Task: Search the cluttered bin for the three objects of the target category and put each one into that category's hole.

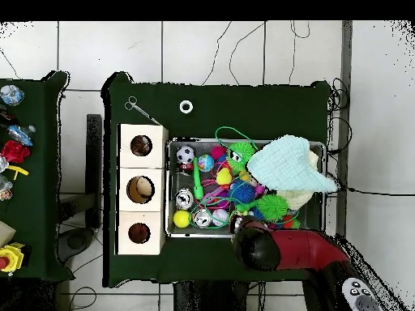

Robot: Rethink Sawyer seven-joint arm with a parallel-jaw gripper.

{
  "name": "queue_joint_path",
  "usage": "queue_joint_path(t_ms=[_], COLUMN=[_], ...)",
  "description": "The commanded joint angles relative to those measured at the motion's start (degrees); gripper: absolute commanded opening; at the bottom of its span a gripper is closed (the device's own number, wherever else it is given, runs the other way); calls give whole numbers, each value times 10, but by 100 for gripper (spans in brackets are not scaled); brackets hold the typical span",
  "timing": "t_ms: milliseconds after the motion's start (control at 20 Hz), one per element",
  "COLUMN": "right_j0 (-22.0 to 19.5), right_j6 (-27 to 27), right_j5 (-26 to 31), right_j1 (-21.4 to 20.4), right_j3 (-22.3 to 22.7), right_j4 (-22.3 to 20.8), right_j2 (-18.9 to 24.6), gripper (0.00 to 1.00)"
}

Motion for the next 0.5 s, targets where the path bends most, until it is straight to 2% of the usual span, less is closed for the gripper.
queue_joint_path(t_ms=[50,200,250,400,500], right_j0=[-11,-12,-15,-16,-32], right_j6=[-15,-24,-33,-9,-21], right_j5=[-56,-64,-63,-70,-72], right_j1=[40,49,51,54,67], right_j3=[18,13,13,10,0], right_j4=[-58,-80,-95,-83,-92], right_j2=[49,47,55,45,57], gripper=[0,0,100,100,100])
